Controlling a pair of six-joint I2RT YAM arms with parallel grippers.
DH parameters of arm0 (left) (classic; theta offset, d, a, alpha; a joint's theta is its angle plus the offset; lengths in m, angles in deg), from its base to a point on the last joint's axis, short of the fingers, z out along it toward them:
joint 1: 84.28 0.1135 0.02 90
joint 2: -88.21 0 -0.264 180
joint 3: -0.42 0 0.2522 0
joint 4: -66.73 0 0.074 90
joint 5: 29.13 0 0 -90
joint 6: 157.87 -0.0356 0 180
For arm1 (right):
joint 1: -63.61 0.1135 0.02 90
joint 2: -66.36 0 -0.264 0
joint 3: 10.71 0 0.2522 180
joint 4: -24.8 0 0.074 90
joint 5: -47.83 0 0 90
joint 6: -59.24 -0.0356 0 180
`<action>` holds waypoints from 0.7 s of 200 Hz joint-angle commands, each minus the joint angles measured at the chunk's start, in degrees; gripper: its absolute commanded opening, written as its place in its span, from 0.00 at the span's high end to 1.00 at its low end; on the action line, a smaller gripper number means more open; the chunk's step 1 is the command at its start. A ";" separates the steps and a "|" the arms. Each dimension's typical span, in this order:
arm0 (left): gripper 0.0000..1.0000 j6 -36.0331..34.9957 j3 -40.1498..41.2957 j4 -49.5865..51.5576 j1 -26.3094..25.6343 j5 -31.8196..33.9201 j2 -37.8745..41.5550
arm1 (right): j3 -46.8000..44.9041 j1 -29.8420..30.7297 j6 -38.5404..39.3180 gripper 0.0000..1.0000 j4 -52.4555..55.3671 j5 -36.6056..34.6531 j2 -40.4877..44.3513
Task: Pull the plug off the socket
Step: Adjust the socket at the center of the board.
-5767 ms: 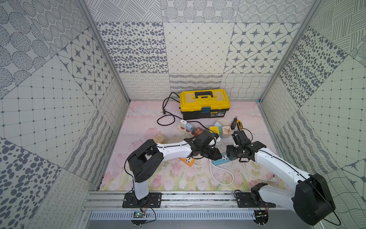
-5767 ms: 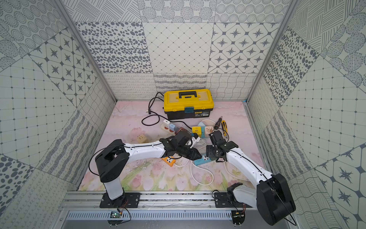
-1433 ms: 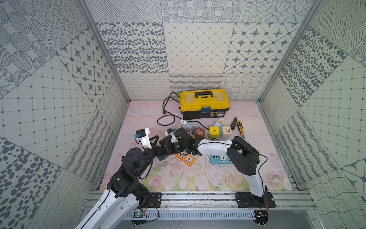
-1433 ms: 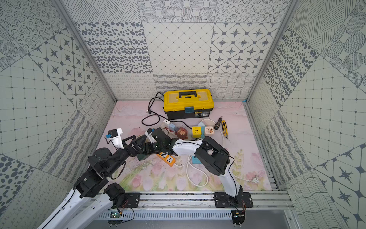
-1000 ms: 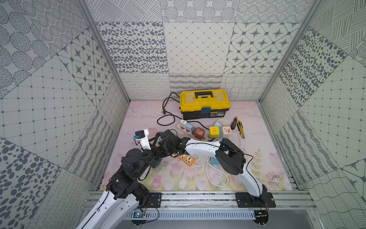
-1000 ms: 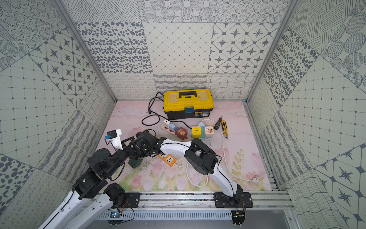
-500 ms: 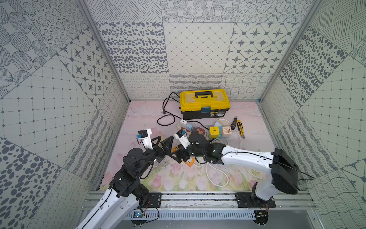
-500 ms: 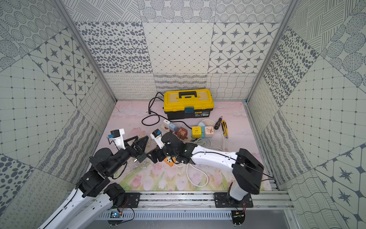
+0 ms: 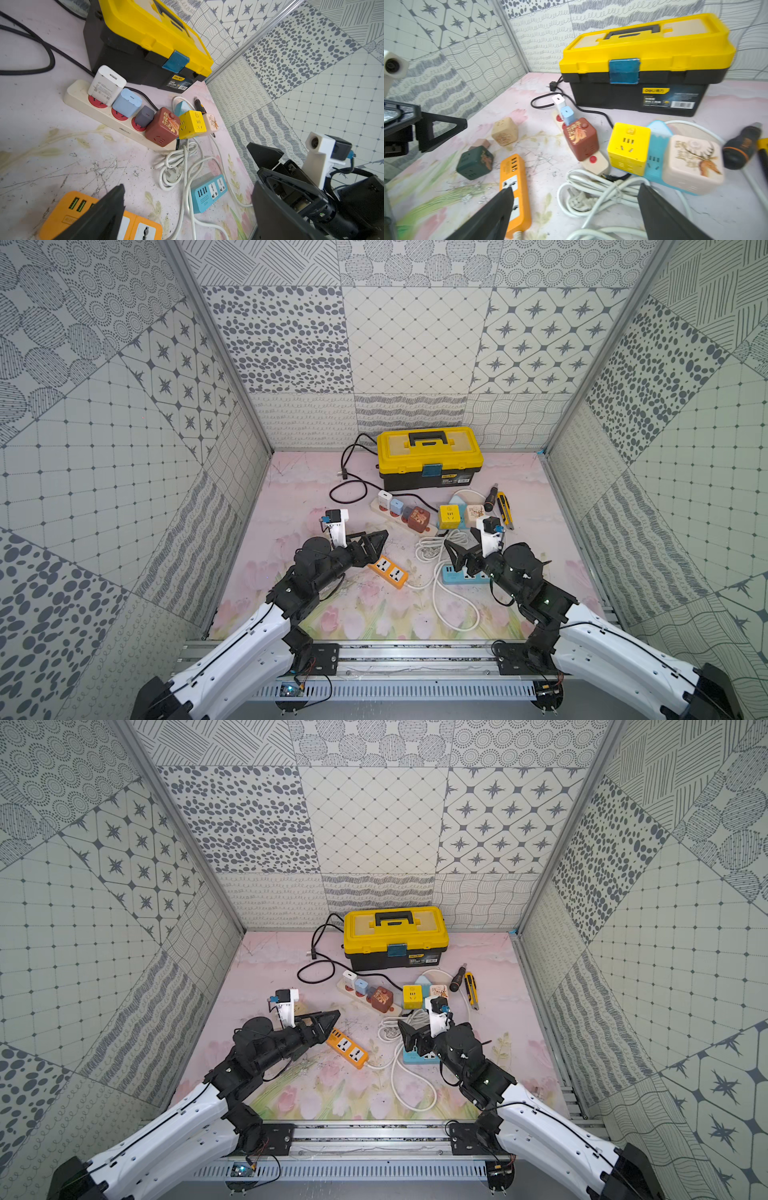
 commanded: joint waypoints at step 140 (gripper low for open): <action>0.01 7.17 -0.98 -7.36 2.22 -4.74 -14.59 | 41.24 -7.44 26.75 0.02 21.85 23.75 -47.34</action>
